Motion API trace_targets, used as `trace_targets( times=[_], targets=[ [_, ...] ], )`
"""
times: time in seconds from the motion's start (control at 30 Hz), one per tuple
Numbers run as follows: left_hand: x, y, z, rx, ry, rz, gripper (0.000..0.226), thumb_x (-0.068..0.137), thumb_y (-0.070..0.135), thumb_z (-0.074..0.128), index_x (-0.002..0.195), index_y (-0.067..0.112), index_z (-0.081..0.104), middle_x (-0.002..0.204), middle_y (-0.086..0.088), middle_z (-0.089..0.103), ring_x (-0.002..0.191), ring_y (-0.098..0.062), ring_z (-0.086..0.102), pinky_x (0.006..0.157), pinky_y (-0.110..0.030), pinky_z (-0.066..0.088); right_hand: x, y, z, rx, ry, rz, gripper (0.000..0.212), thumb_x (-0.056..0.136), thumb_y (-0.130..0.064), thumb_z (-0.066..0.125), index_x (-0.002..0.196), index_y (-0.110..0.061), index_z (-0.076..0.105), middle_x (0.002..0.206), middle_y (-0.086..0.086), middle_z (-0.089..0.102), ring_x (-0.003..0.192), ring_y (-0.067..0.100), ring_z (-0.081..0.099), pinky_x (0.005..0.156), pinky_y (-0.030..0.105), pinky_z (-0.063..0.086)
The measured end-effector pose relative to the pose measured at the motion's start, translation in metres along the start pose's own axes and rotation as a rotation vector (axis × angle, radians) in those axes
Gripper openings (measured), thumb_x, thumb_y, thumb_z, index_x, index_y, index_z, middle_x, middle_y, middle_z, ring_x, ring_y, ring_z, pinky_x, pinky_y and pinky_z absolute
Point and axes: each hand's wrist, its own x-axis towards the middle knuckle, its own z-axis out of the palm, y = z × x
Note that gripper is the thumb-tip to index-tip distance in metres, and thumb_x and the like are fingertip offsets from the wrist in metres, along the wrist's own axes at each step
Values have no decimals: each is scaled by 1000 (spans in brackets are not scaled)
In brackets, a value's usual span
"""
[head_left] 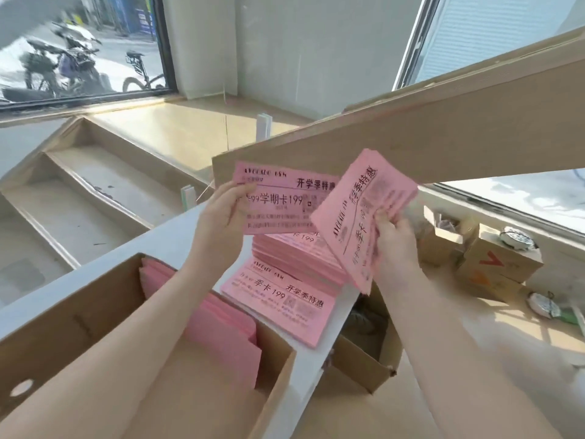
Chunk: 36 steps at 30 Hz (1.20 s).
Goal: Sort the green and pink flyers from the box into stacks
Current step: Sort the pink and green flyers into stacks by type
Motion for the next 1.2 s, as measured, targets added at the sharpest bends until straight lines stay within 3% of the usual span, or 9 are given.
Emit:
trace_targets(
  times=[0.13,0.23,0.4,0.6,0.7,0.83,0.93,1.07,1.2],
  targets=[
    [-5,-10,37,-336,-2,-315,35,98,44,29,106,31,61,114,6,64,102,-16,63,80,-23,49,13,26,8,121,21,276,15,98,-21,47,106,-13,56,92,5,70,80,18,68,64,34,55],
    [-4,-15,52,-454,-23,-393,50,78,67,44,106,29,60,114,-2,65,95,-19,66,71,-25,53,19,37,19,145,43,379,12,98,-25,47,103,-18,55,85,3,69,75,18,66,70,38,57],
    [-4,-30,68,-462,15,-494,31,86,8,62,114,22,61,116,-7,64,88,-18,68,69,-29,56,29,53,24,260,16,450,15,99,-23,45,110,-23,55,85,0,69,80,17,65,63,34,57],
    [10,-38,56,-470,90,-388,50,83,-17,51,102,29,57,105,2,63,81,-8,65,61,-21,54,39,61,-11,171,-147,259,19,92,-9,53,108,-18,58,99,1,70,95,17,65,77,32,52],
    [16,-38,41,-427,-44,-293,58,83,-21,47,109,31,51,102,6,66,82,-8,68,61,-23,55,58,58,-41,190,-252,157,47,86,0,57,127,-19,45,125,10,57,111,22,59,98,46,45],
    [19,-33,28,-346,-257,-185,60,84,-24,42,112,29,46,99,11,70,84,-9,68,67,-24,55,66,55,-54,-215,-588,102,92,75,-12,72,145,-36,18,142,-5,40,122,7,49,103,36,41],
    [22,-23,18,-342,-345,-113,61,83,-25,42,111,29,47,99,10,71,84,-10,69,68,-24,56,59,54,-43,-304,-716,43,80,77,8,67,140,-24,30,126,3,58,114,14,58,92,33,51],
    [22,-11,3,-318,-384,-4,72,83,-22,48,102,47,56,103,8,70,87,-14,69,70,-27,56,49,50,-37,-316,-647,-41,62,74,10,69,126,-13,42,113,0,66,109,15,61,88,35,55],
    [19,-16,-7,-308,-310,-13,78,86,-19,45,116,52,39,105,7,70,92,-15,69,73,-31,58,29,41,-37,-231,-568,-98,41,78,19,57,103,-14,58,94,-9,74,92,10,69,72,23,56]
  ],
)
